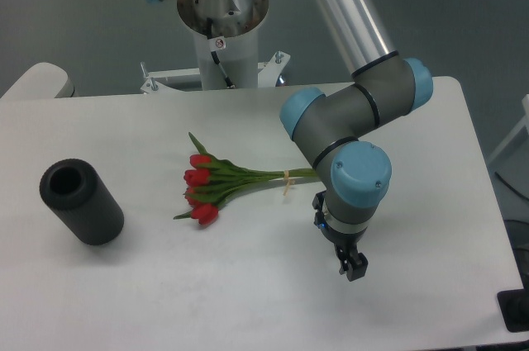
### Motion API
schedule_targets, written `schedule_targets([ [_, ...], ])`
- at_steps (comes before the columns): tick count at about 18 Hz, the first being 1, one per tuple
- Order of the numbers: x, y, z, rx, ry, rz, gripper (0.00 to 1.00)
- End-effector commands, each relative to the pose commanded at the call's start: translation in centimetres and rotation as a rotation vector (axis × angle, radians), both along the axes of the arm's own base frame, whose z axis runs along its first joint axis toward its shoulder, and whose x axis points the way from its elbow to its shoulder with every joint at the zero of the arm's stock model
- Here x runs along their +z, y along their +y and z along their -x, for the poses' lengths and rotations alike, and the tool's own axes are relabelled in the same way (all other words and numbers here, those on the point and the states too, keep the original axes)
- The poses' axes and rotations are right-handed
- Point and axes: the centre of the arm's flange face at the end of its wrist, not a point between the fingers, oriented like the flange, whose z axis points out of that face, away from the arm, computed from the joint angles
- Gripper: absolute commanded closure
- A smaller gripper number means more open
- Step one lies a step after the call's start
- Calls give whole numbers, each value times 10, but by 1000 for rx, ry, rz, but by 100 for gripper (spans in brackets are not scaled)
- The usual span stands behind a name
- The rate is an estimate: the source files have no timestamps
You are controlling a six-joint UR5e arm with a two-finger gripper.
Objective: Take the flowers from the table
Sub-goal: 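Move the gripper over the tied stems of the red tulip bouquet and lower it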
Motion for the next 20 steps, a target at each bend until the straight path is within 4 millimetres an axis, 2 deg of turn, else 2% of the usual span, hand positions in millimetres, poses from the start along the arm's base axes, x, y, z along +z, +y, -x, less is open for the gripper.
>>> schedule_targets([
  [7, -1, 0, -1, -2, -4, -5, 0],
  [11, 1, -8, -13, -2, -16, 6, 0],
  [20, -12, -47, -80, -27, -81, 56, 0],
])
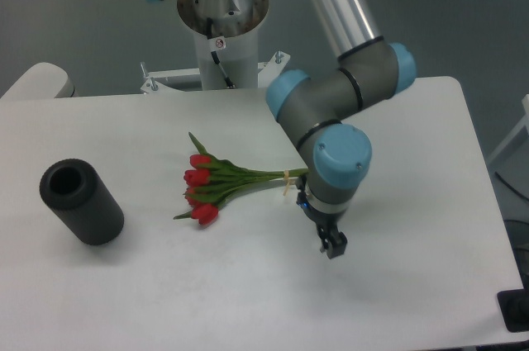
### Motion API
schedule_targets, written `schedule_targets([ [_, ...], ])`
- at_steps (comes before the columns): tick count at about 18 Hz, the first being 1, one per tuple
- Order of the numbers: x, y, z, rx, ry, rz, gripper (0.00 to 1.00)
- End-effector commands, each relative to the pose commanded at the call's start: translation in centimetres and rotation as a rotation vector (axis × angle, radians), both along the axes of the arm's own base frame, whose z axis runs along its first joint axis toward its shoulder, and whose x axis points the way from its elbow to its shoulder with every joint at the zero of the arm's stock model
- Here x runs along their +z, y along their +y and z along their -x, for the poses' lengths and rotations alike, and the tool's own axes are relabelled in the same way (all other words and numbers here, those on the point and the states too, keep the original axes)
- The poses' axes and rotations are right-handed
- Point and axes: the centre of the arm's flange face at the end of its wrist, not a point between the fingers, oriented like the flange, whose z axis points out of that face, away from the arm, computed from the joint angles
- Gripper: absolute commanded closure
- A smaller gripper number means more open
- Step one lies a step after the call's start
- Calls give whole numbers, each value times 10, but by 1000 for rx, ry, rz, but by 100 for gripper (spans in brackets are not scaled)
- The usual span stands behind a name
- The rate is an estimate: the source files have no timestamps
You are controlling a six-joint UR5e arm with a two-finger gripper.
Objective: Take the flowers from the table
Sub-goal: 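Move the gripper over the tied stems of the red tulip bouquet and lower it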
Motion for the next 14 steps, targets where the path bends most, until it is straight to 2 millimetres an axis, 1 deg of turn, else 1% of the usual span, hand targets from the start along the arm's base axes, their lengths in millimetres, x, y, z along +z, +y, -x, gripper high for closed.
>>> schedule_targets([
  [1, -2, -4, -8, -3, -8, 7, 0],
  [3, -4, -4, -25, -22, -15, 16, 0],
  [5, -11, -8, -37, -31, -31, 28, 0],
  [7, -14, -9, -58, -52, -43, 39, 0],
  [8, -18, -13, -65, -54, -53, 47, 0],
  [11, -33, -23, -84, -62, -42, 39, 0],
  [14, -44, -30, -95, -65, -25, 27, 0],
])
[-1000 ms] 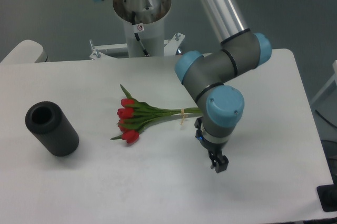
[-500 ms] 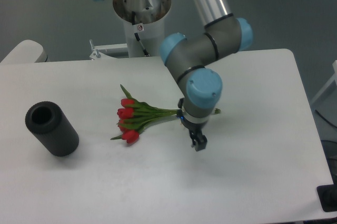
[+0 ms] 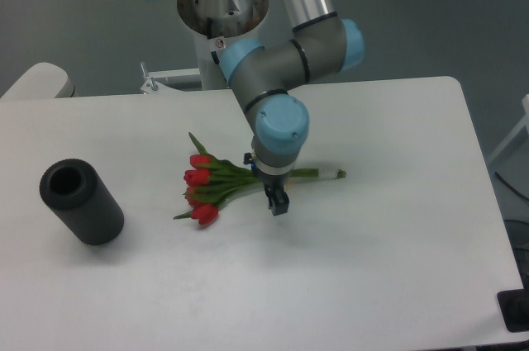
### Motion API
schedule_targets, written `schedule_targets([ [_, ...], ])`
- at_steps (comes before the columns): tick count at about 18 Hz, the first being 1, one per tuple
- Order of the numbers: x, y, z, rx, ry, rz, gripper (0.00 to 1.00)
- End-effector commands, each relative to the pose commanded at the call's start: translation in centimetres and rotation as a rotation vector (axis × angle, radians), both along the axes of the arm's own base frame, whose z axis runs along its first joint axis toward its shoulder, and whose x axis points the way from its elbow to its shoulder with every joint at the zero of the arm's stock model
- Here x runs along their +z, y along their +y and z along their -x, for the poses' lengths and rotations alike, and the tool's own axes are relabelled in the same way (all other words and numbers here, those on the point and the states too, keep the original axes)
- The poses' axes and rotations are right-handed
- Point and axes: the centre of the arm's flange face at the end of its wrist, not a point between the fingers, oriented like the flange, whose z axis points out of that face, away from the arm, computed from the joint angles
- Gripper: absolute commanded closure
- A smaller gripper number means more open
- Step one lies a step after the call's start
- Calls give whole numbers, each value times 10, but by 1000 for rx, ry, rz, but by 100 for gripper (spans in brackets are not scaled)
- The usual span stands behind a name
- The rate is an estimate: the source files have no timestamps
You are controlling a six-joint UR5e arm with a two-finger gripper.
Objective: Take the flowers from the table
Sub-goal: 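Move the gripper over the tied stems of the red tulip bouquet and lower it, then close the gripper around the tulip stems near the band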
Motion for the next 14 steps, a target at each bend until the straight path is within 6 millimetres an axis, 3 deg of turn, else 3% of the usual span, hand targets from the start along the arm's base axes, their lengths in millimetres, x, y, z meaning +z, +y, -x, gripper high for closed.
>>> schedule_targets([
  [4, -4, -1, -3, 3, -4, 4, 1],
  [8, -3, 0, -2, 14, 7, -4, 48],
  [11, 0, 2, 1, 29, 28, -19, 63],
  [14, 1, 4, 2, 32, 31, -22, 65],
])
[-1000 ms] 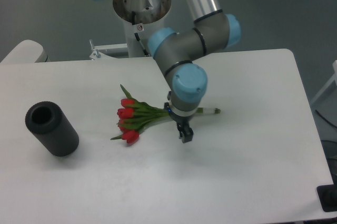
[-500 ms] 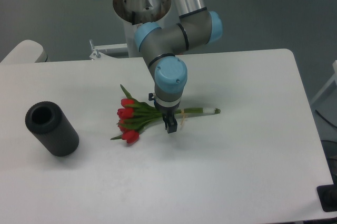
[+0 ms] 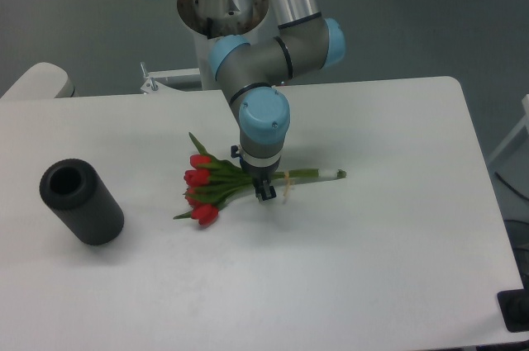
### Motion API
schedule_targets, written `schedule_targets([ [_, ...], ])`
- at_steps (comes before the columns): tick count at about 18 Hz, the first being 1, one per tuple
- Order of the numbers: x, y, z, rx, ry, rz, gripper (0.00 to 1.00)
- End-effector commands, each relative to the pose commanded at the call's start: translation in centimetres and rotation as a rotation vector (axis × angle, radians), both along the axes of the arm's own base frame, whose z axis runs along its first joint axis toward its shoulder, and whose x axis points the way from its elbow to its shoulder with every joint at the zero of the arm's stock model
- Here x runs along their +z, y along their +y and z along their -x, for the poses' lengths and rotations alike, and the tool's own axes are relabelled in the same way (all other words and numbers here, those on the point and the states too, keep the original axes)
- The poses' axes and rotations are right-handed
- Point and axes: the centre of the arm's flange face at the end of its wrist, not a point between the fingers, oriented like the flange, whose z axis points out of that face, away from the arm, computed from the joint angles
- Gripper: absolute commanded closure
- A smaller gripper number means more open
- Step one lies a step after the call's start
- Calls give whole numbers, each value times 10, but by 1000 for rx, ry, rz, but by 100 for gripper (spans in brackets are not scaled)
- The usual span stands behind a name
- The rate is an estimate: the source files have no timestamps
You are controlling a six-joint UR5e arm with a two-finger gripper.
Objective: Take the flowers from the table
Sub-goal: 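Close the gripper around the tulip stems near the band, then lift the tulip bouquet off the table and carry it away from the vase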
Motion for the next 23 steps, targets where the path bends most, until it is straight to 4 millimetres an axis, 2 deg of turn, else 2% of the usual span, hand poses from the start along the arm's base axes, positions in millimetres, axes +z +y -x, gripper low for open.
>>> schedule_targets([
  [4, 10, 5, 12, 5, 19, -15, 85],
  [6, 21, 9, 22, 11, 36, -26, 90],
  [10, 39, 14, 50, 33, 49, -34, 91],
  [16, 60, 33, 92, 58, 35, -20, 91],
  [18, 64, 41, 105, 78, 31, -17, 91],
  [21, 61, 55, 124, 142, 32, -14, 91],
  [23, 67, 63, 133, 167, 18, -1, 93],
])
